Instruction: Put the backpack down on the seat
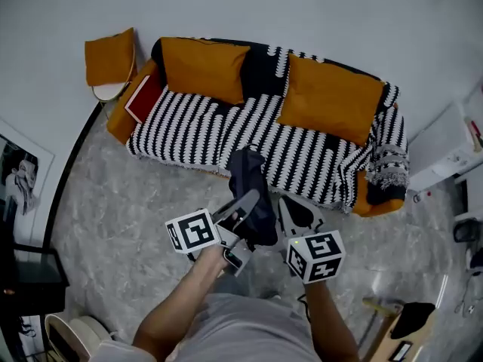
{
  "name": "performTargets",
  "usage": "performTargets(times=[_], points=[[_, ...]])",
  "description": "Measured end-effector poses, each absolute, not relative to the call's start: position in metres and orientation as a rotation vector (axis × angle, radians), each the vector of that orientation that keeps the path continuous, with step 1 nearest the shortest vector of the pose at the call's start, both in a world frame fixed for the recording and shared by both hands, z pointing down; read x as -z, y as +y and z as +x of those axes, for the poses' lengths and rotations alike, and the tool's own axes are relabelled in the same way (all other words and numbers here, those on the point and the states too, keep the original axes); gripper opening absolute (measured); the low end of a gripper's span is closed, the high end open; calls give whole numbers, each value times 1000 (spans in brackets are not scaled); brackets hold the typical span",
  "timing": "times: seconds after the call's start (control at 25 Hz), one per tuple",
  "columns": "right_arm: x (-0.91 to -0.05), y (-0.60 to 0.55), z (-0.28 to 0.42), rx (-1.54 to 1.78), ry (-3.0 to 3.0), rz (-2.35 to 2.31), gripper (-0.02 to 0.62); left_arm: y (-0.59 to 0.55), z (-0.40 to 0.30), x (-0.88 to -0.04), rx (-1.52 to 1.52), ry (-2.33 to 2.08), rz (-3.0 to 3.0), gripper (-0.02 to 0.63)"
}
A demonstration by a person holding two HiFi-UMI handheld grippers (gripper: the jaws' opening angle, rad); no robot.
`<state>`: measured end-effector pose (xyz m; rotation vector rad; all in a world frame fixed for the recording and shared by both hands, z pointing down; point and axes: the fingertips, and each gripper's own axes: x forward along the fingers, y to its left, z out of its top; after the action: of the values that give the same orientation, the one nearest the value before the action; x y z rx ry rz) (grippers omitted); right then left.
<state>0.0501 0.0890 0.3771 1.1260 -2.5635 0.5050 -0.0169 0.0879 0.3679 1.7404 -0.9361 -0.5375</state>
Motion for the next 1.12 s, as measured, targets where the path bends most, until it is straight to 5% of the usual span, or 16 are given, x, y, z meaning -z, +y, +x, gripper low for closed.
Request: performTargets(times=[0.56,1.12], points=[[-362,12,-35,-443,-2526,1177,2,5,-112,-360,582,-905,1737,28],[-367,-46,-61,-436,-2540,1166,2,-52,-134,-366,578,-909,1740,28]])
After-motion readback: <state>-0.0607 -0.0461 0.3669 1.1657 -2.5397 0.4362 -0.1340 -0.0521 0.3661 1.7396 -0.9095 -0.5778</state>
